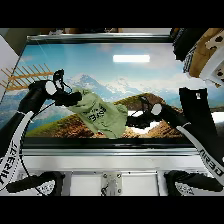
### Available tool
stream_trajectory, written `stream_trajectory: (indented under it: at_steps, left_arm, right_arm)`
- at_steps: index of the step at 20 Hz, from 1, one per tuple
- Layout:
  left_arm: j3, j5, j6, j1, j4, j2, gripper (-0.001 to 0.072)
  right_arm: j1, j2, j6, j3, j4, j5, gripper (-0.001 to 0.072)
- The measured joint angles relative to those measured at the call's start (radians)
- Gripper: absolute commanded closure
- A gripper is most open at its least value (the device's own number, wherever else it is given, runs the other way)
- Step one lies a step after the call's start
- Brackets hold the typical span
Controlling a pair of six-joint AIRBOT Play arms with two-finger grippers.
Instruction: Fold the clothes and pants, and hang the long-sleeved shirts on hangers.
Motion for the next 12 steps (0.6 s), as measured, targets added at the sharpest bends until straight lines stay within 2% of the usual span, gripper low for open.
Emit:
stream_trajectory:
  at_steps: [6, 7, 8, 12]
  left_arm:
    - [0.0, -0.006, 0.01, 0.002, 0.0, 0.0, 0.0695]
    - [0.0, -0.006, 0.01, 0.002, 0.0, 0.0, 0.0695]
    - [0.0, -0.007, 0.011, 0.002, -0.001, 0.0, 0.0695]
    - [-0.005, -0.048, 0.033, -0.002, 0.0, 0.057, 0.0695]
  right_arm:
    - [0.061, -0.068, 0.033, 0.01, 0.094, -0.124, 0.0227]
    - [0.074, -0.077, 0.033, 0.019, 0.098, -0.134, 0.0411]
    - [0.087, -0.089, 0.032, 0.032, 0.101, -0.144, 0.0687]
    - [0.098, -0.088, -0.013, 0.109, 0.05, -0.129, 0.0697]
